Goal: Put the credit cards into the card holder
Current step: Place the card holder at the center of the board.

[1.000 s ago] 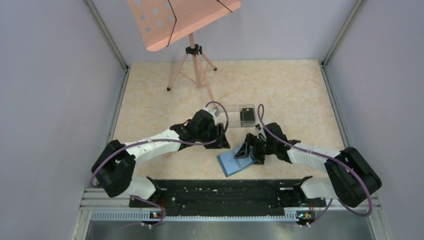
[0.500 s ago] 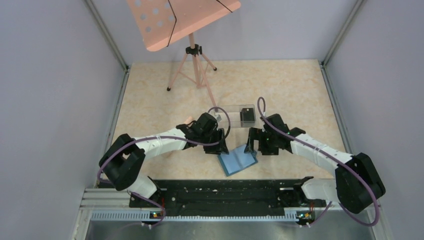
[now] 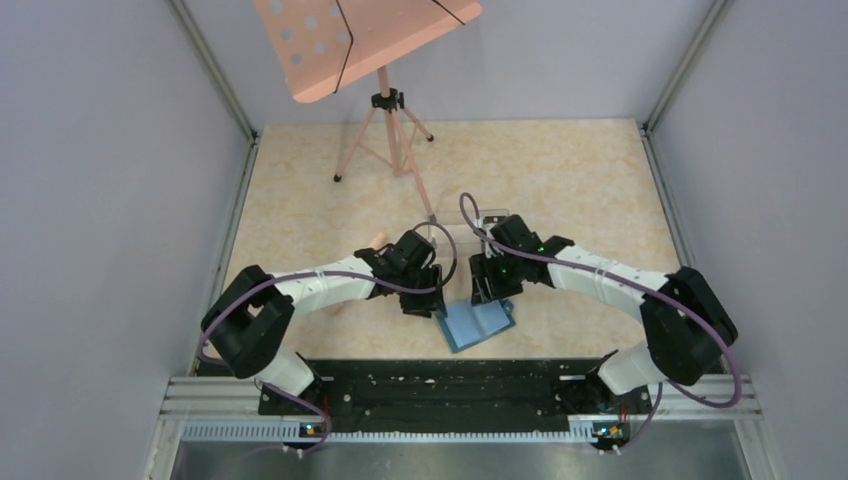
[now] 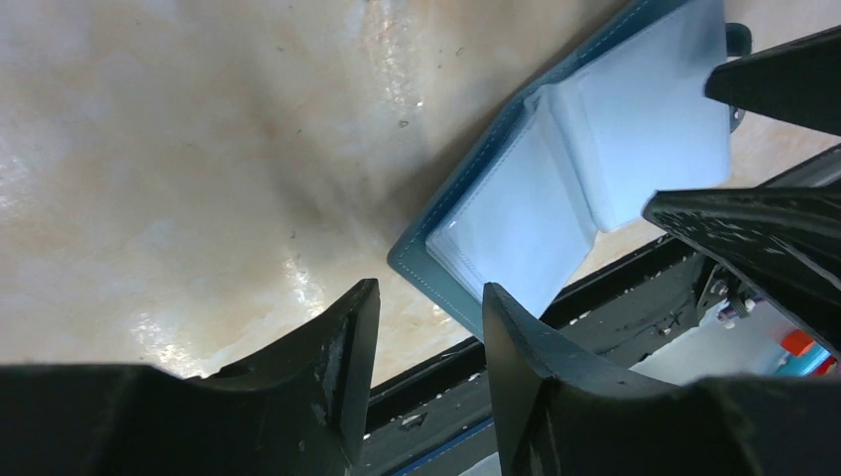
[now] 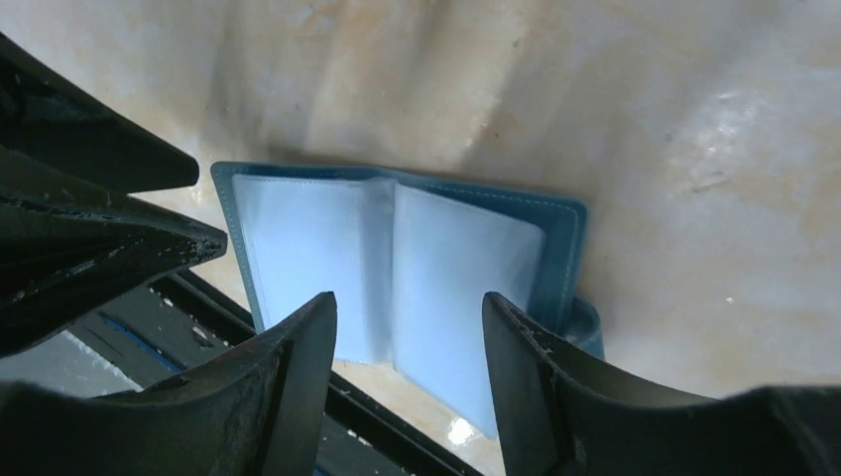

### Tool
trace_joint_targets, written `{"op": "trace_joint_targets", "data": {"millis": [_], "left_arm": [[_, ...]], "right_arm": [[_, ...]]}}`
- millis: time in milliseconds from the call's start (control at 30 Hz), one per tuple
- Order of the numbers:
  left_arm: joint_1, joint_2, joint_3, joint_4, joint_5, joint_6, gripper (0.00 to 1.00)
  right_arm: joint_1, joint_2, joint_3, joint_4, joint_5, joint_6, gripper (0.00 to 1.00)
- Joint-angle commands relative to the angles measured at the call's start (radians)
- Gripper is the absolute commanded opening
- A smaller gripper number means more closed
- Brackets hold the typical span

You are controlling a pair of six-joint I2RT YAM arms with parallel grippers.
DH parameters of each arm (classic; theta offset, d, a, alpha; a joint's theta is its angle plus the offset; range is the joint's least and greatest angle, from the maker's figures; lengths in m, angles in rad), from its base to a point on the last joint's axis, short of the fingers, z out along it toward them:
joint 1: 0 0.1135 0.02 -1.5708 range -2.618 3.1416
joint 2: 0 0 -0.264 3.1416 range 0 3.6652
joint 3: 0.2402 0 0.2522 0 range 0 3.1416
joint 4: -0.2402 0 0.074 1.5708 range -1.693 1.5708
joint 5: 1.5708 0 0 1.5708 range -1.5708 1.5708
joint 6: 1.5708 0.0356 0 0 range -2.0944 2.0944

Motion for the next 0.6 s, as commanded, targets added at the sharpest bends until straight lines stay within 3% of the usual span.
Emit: {"op": "trace_joint_targets", "data": {"millis": [0,300,567], "left_arm": [[-0.003,-0.023,0.001,-0.038,-0.038,0.026,0.48],[-0.003,-0.095,-0.026,-0.037,-0.055,0.034,0.48],[-0.003,-0.106,-0.037,-0.033,-0.053,0.032,0.48]], "right_arm": [[0.023,0.093,0.064,0.079,-0.012,-0.019,0.53],[0.022,0.248,0.131,0.164,0.009,0.025,0.44],[0.005,0.274,0.124,0.169,0.024,0.031,0.35]]}}
